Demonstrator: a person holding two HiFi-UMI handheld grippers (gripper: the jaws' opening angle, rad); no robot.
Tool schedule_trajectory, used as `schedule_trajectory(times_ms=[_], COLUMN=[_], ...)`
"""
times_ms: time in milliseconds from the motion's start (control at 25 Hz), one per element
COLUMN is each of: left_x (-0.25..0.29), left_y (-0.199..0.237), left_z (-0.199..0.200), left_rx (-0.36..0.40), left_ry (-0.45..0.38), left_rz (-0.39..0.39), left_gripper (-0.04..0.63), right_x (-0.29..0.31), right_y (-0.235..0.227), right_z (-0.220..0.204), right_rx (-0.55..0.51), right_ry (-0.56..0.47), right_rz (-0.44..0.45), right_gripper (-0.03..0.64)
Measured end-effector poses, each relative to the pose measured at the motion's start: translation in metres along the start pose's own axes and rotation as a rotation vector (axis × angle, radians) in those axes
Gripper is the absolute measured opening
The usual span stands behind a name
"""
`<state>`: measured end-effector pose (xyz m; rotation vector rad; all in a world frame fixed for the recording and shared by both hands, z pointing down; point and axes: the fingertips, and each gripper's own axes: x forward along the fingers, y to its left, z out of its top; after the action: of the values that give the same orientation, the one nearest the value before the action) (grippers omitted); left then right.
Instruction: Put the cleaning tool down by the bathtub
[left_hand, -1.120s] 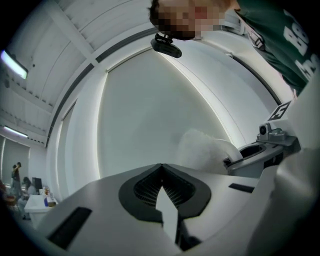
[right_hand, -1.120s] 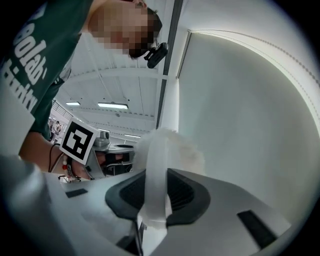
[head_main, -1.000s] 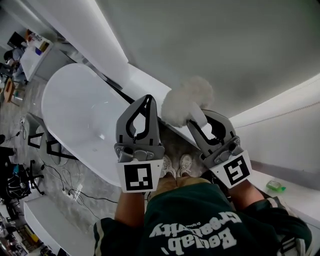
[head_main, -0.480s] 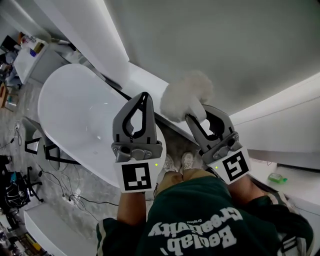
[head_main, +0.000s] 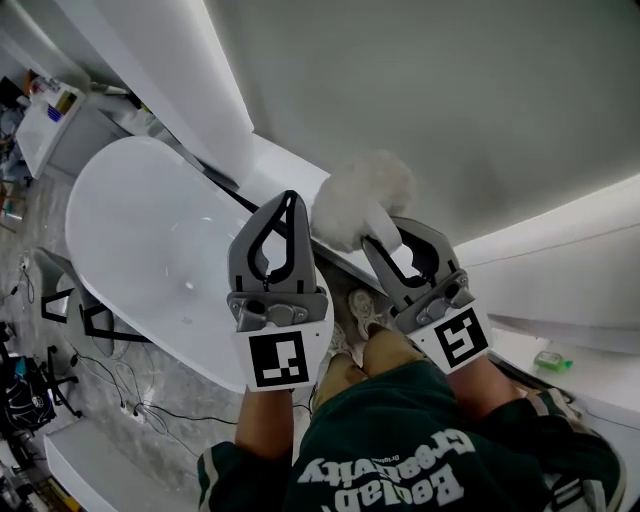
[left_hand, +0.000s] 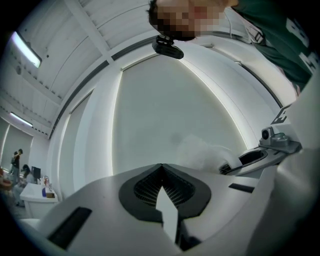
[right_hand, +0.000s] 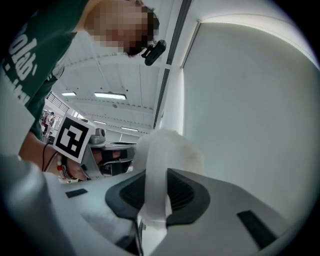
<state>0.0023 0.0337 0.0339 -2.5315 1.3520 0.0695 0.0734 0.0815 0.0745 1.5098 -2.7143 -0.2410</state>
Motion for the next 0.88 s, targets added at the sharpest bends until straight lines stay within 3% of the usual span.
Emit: schedule_trajectory(times_ms=[160, 360, 880], left_x=[0.021, 0.035, 0.042], left_y=[0.005, 0.020, 0.054], left_z=[-0.017, -0.054, -0.136], left_rx=[-0.002, 0.040, 0.030], left_ry=[0.007, 0.079, 0.168], left_rz=[-0.001, 0.033, 0.096], left_gripper=[0.005, 0.005, 0.005], right_x=[0.025, 0.050, 0.128], right_y=[-0.017, -0.035, -0.030], right_z=[-0.022, -0.063, -0.178], right_rx=[0.004, 0.034, 0.100], right_ry=[0.015, 0.068, 0.268], right_rz=[0.028, 0.063, 0.152], right_gripper=[0.094, 0.094, 0.094])
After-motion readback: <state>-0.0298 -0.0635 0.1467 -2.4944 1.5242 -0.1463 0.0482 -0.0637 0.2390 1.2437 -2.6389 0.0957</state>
